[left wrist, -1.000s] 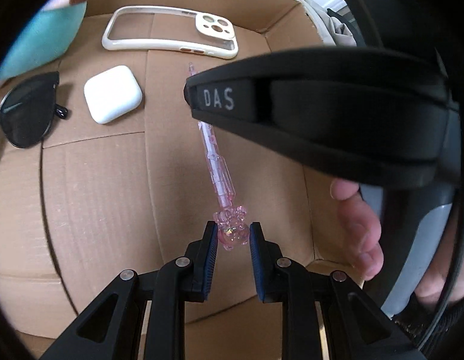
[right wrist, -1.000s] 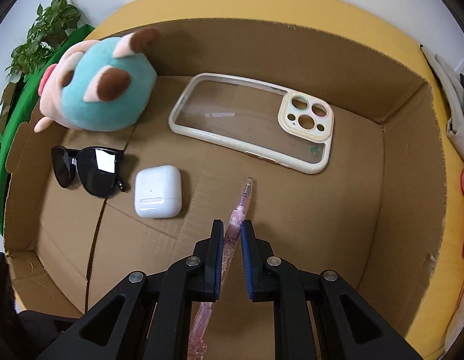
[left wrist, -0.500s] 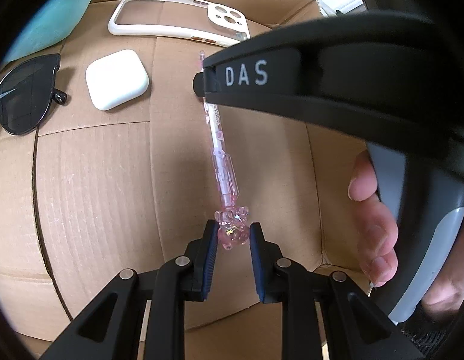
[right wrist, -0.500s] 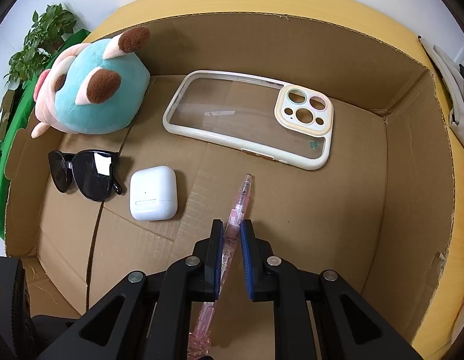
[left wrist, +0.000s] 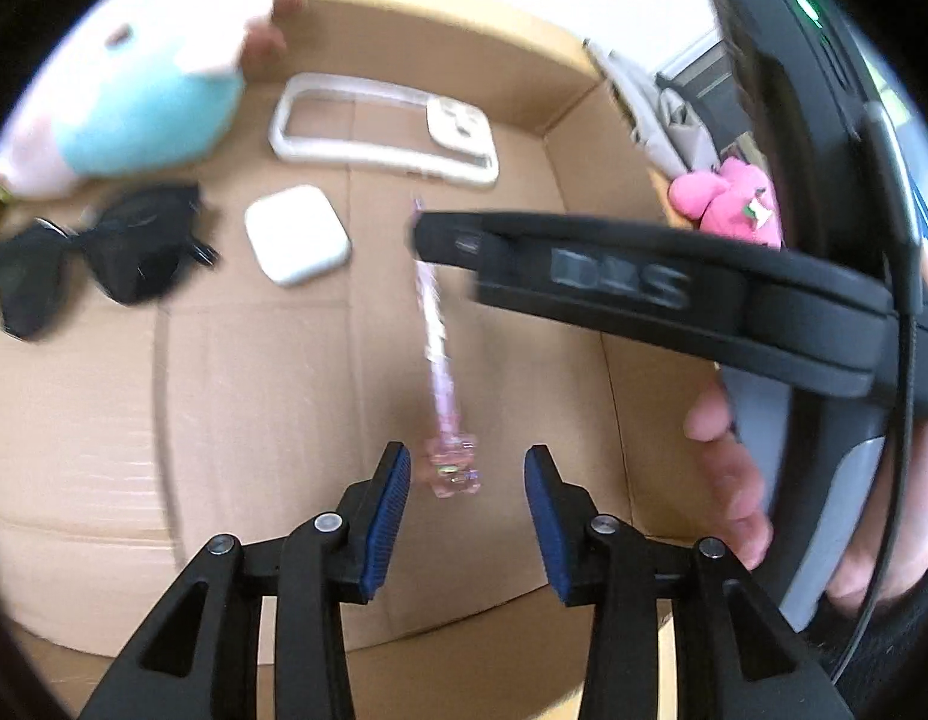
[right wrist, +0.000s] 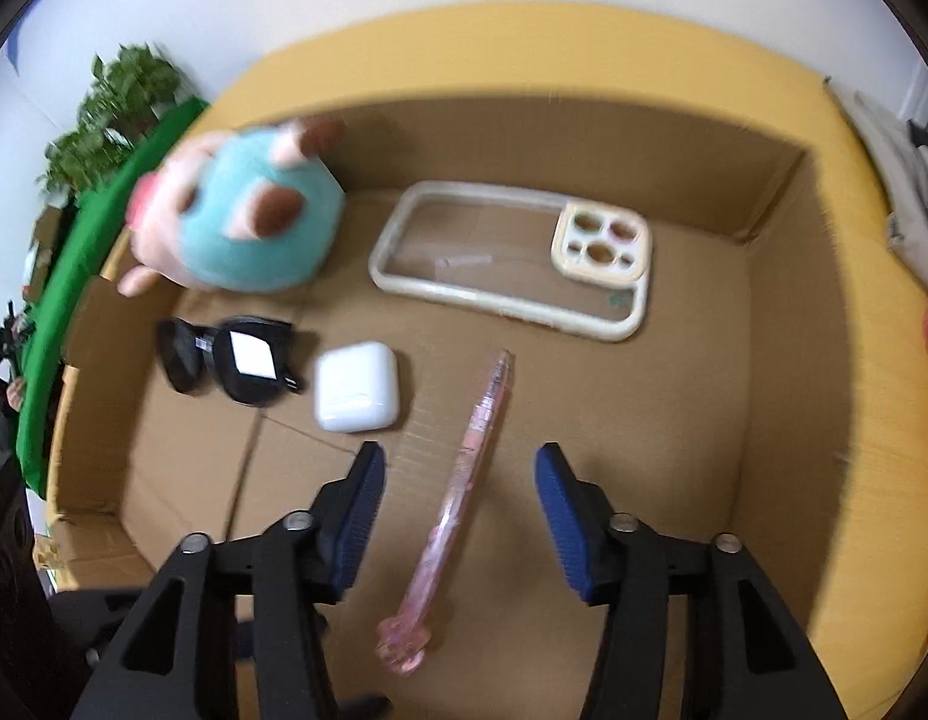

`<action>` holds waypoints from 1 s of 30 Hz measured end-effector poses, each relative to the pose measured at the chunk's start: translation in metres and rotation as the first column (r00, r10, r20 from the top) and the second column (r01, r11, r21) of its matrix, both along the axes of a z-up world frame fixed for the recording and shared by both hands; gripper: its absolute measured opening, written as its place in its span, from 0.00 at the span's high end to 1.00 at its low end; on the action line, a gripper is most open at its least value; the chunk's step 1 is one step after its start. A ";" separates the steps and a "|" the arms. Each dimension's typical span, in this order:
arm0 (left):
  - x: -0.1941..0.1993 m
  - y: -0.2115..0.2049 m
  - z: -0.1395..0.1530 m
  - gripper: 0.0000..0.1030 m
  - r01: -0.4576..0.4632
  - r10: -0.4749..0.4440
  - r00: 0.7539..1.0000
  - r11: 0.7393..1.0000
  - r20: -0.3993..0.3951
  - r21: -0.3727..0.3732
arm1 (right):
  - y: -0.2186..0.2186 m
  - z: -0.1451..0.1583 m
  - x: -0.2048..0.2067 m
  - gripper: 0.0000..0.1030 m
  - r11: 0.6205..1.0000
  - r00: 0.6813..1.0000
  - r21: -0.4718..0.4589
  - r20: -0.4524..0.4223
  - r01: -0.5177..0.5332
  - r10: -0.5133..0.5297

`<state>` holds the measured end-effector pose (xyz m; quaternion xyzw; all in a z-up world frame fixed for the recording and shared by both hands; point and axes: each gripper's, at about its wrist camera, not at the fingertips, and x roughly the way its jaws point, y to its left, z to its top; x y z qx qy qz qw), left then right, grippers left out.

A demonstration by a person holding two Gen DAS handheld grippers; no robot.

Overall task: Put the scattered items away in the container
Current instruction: 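Open both grippers to drop the pink pen into the box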

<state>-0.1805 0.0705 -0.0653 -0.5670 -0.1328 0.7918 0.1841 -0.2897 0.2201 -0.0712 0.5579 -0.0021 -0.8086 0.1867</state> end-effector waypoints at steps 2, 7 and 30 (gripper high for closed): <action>0.021 -0.011 0.016 0.54 -0.016 0.014 0.996 1.000 -0.084 -0.025 | 0.007 0.023 0.019 0.22 1.000 0.998 -0.018 -0.063 0.008 -0.009; 0.057 -0.041 0.052 0.38 -0.059 0.020 0.957 0.990 -0.289 -0.124 | 0.019 0.069 0.099 0.05 0.995 0.974 -0.099 -0.222 0.030 -0.051; 0.066 -0.131 0.019 0.24 -0.197 0.090 0.916 0.950 -0.391 -0.243 | 0.009 -0.021 0.173 0.01 0.980 0.942 0.016 -0.280 0.199 -0.186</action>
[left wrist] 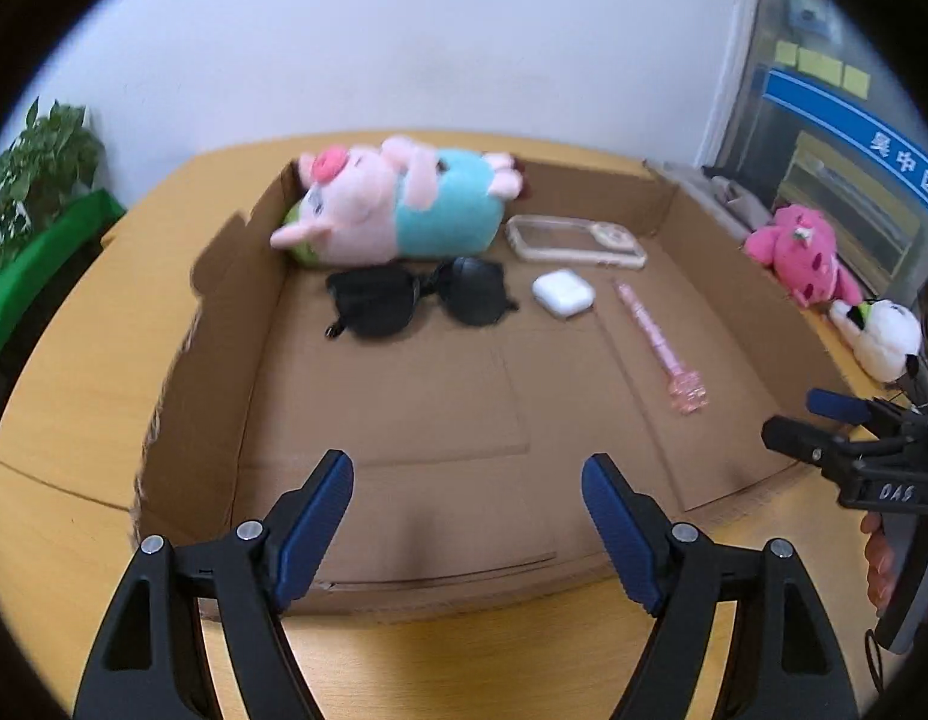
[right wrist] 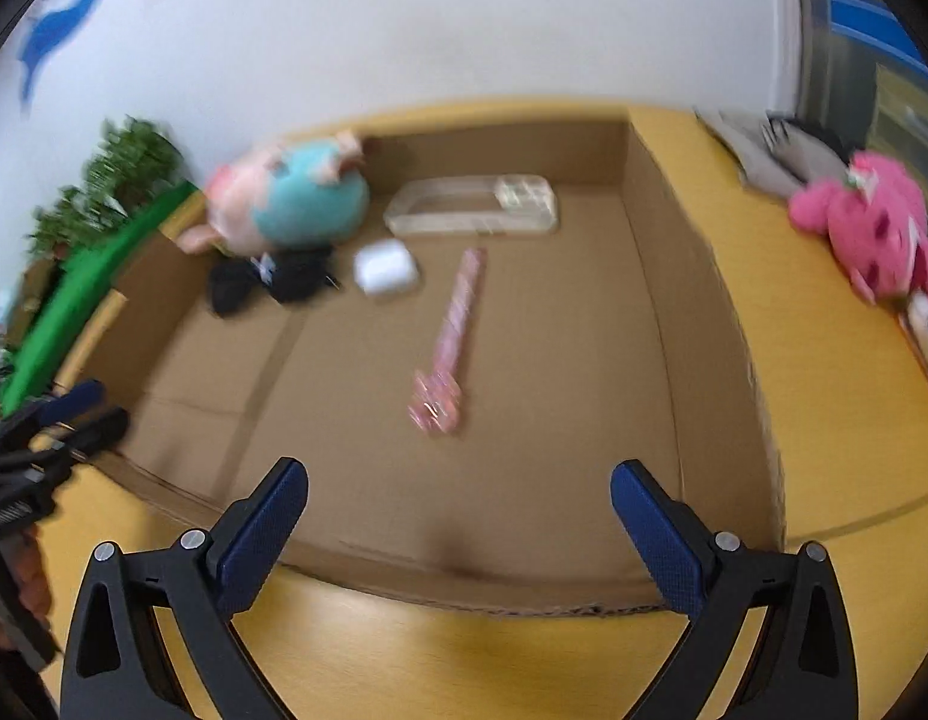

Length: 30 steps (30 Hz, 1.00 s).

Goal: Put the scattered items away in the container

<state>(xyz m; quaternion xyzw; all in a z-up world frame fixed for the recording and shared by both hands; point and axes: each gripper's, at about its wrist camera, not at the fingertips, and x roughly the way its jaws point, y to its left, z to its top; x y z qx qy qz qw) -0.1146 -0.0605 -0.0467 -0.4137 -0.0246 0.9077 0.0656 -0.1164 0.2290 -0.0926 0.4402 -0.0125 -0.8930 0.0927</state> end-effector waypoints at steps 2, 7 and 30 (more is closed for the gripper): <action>0.001 -0.003 -0.006 0.24 -0.007 0.007 1.000 1.000 0.009 0.007 | -0.006 -0.001 0.008 0.01 1.000 1.000 0.029 -0.011 -0.008 0.009; 0.007 -0.005 -0.007 0.24 -0.001 0.001 1.000 1.000 -0.012 0.007 | -0.009 -0.001 0.020 0.01 1.000 1.000 0.005 0.007 0.004 -0.004; 0.033 0.022 0.027 0.24 0.056 -0.055 0.992 0.998 -0.109 0.008 | -0.019 0.026 0.053 0.00 1.000 0.995 -0.010 -0.096 0.003 -0.004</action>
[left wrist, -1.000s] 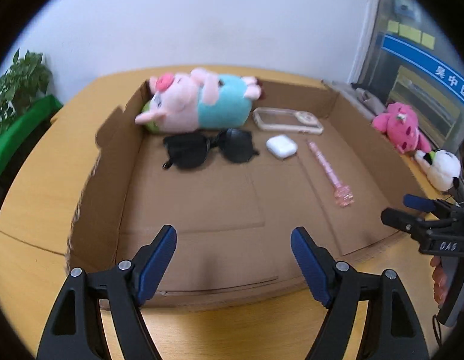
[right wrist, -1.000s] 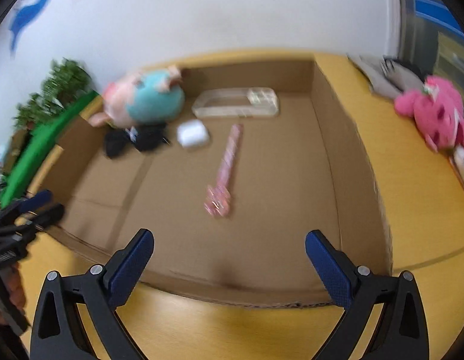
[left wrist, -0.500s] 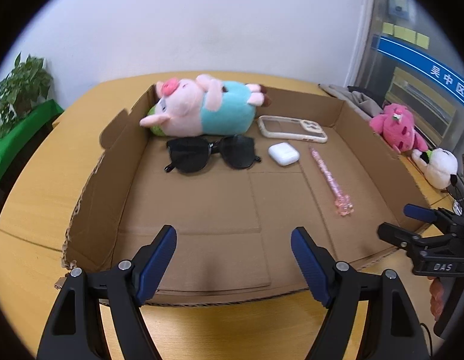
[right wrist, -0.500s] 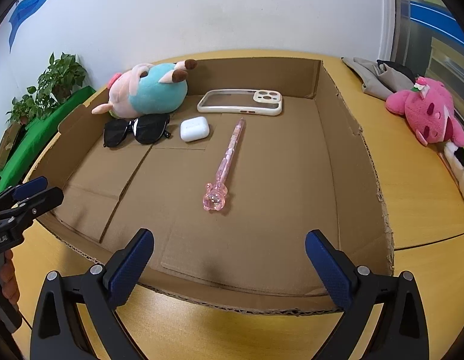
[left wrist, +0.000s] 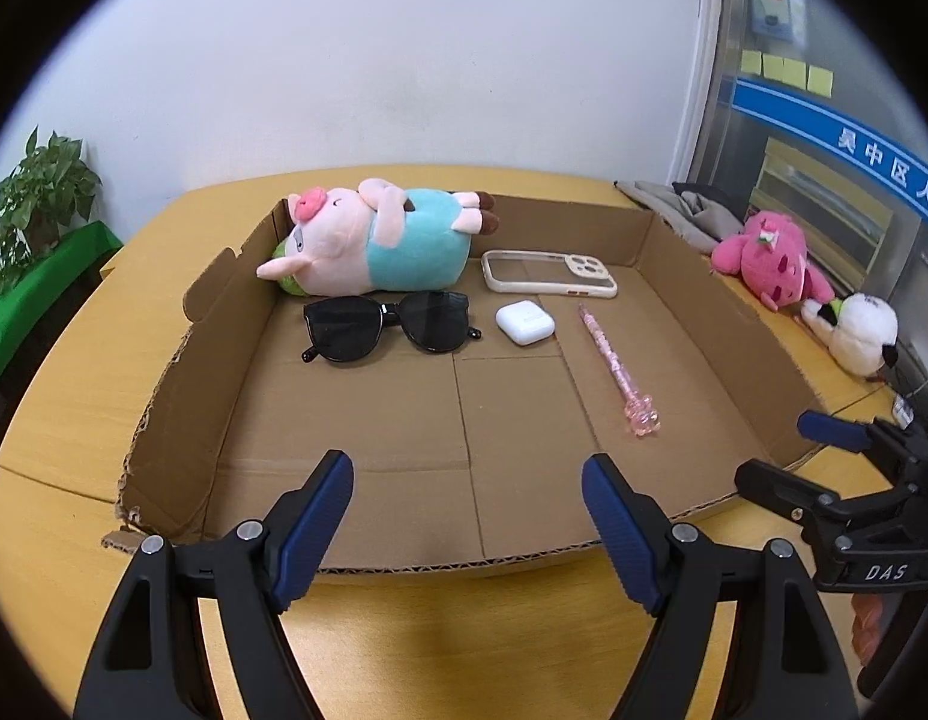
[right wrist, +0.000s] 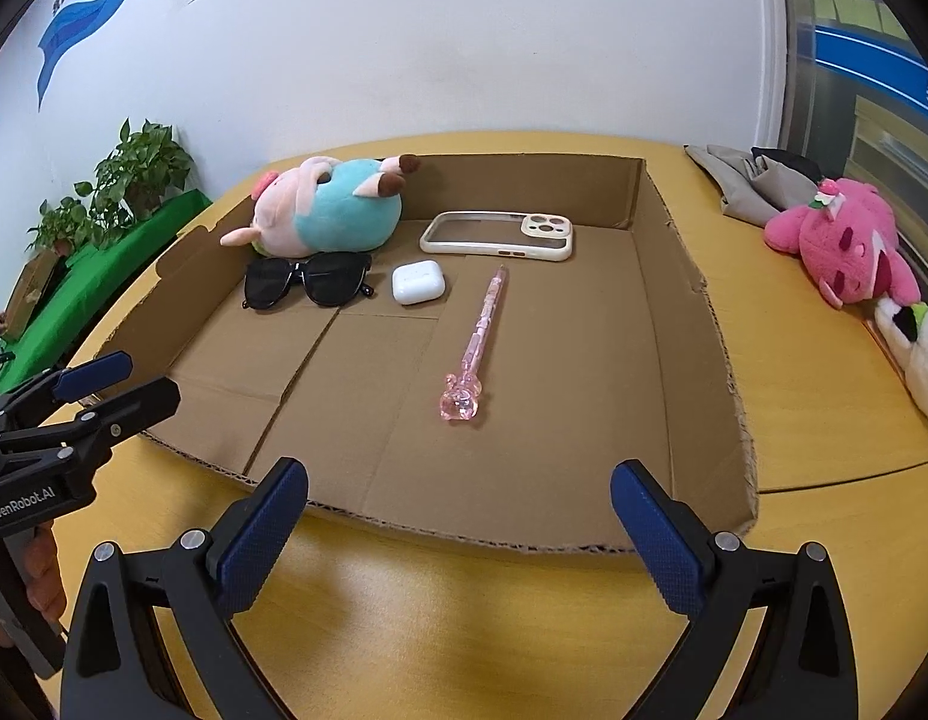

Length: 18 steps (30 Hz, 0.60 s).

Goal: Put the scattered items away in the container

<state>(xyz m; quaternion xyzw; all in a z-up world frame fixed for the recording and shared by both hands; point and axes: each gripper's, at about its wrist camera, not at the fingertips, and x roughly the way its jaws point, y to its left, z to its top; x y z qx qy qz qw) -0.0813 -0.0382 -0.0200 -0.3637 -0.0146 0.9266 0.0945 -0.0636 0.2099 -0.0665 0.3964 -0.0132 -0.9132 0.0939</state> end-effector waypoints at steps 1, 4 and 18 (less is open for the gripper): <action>0.002 0.000 0.002 0.24 -0.002 0.002 1.000 1.000 -0.003 0.004 | 0.000 0.001 0.001 0.01 1.000 1.000 -0.001 -0.001 0.000 0.000; 0.006 0.002 0.005 0.24 0.005 -0.005 1.000 1.000 -0.013 -0.001 | -0.003 0.003 0.005 0.00 1.000 1.000 0.008 -0.007 -0.004 0.004; 0.026 0.004 0.015 0.24 0.004 -0.004 0.999 1.000 -0.050 -0.016 | -0.012 0.011 0.023 0.01 1.000 1.000 0.014 -0.014 -0.014 0.014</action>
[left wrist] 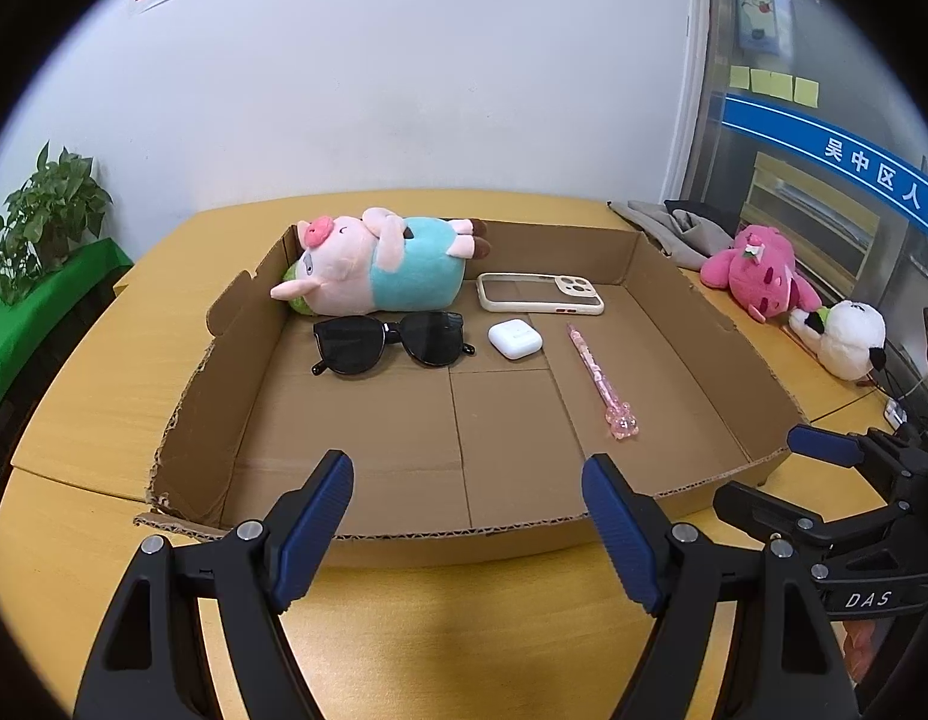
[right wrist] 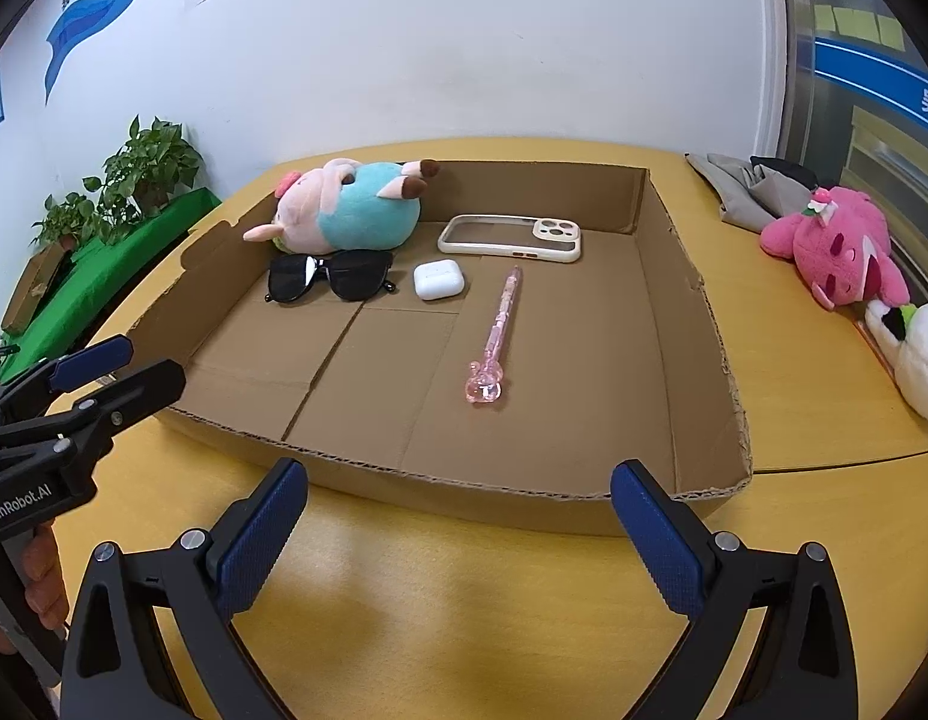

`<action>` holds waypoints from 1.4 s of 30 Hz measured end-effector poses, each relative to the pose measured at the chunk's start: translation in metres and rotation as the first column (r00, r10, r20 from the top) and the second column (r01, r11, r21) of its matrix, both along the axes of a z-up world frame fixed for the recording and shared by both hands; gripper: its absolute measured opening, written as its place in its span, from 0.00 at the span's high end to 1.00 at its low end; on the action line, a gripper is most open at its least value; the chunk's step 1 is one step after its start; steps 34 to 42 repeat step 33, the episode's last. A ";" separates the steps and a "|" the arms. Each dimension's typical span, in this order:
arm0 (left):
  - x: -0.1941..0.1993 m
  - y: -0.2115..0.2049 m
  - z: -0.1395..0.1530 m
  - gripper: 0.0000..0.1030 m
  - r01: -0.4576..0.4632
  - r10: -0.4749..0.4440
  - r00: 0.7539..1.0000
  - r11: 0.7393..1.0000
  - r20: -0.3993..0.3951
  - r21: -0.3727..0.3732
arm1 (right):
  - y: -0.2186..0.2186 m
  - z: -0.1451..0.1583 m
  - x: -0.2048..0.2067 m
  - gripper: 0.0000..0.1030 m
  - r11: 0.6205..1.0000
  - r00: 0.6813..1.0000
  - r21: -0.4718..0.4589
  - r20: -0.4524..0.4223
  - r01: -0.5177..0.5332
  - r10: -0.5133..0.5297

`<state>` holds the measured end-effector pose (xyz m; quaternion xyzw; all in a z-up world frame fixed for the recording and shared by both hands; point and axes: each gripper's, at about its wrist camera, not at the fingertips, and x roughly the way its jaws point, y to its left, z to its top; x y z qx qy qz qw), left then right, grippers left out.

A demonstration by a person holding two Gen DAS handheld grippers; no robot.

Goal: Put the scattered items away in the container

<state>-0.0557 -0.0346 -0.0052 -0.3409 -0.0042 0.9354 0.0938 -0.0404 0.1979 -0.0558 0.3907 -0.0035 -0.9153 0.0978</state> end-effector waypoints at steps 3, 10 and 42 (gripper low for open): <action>0.003 0.001 0.000 0.24 -0.003 0.003 1.000 1.000 0.002 -0.005 | -0.003 0.002 0.003 0.00 1.000 1.000 0.005 -0.004 -0.002 0.002; 0.009 0.000 0.000 0.24 -0.008 0.008 1.000 1.000 0.010 -0.008 | -0.008 0.001 0.008 0.01 1.000 1.000 0.012 -0.001 -0.004 0.004; 0.014 0.000 -0.009 0.23 -0.049 0.051 0.997 0.998 0.063 -0.033 | -0.007 -0.004 0.014 0.00 1.000 1.000 0.014 0.019 0.011 -0.012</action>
